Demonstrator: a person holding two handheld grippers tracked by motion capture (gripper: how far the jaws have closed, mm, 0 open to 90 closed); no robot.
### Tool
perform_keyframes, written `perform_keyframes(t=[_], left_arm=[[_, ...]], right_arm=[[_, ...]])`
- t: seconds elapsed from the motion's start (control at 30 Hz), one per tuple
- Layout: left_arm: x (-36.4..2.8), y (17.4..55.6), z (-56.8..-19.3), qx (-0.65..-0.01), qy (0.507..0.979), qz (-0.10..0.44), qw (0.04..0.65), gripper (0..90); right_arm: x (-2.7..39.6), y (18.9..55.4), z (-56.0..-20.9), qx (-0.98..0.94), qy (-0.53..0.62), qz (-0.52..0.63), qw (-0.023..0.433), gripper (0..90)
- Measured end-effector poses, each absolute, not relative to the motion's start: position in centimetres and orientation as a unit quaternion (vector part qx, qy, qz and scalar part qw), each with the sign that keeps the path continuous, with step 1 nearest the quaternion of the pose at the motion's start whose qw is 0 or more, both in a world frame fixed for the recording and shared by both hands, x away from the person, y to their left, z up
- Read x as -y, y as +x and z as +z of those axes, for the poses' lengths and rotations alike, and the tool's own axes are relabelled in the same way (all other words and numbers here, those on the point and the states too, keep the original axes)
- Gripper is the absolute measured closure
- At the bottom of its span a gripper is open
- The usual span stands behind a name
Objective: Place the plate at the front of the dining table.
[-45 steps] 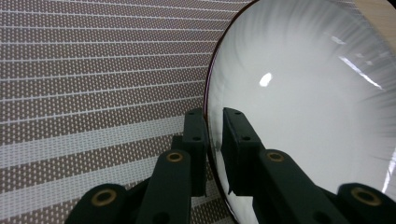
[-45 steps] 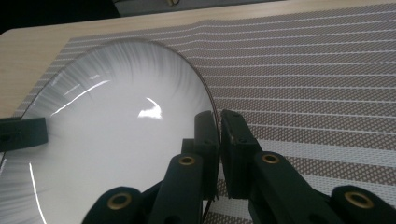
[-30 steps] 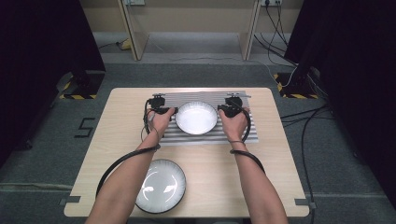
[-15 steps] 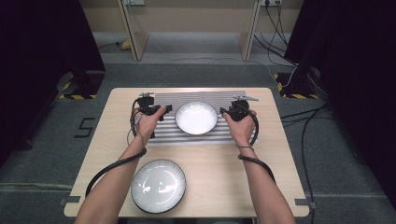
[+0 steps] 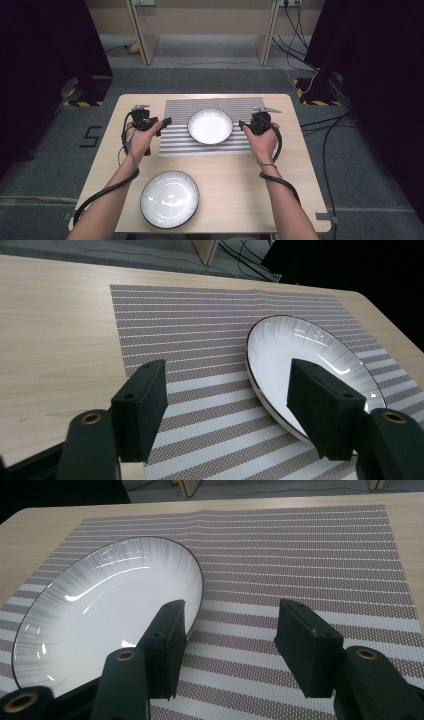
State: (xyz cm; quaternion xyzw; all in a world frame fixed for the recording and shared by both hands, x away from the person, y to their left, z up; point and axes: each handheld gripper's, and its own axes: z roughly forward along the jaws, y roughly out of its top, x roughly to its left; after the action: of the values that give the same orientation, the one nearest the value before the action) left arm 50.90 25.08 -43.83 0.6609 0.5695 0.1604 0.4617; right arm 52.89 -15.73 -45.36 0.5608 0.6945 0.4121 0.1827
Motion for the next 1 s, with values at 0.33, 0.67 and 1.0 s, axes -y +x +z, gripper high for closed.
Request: perform_keyframes(t=[0.33, 0.67, 1.0], left_arm=[[-26.3, 48.4, -43.6, -0.564, 0.663, 0.169, 0.463, 33.4], [-27.1, 46.9, -43.3, -0.560, 0.656, 0.183, 0.472, 33.6], [-29.0, 44.9, -44.1, -0.561, 0.648, 0.198, 0.475, 33.8]], right_arm=[[17.6, 50.7, -45.5, -0.689, 0.567, 0.410, 0.188, 44.3], [18.4, 49.3, -45.0, -0.685, 0.567, 0.414, 0.194, 43.1], [19.3, 48.0, -44.9, -0.679, 0.577, 0.411, 0.192, 41.3]])
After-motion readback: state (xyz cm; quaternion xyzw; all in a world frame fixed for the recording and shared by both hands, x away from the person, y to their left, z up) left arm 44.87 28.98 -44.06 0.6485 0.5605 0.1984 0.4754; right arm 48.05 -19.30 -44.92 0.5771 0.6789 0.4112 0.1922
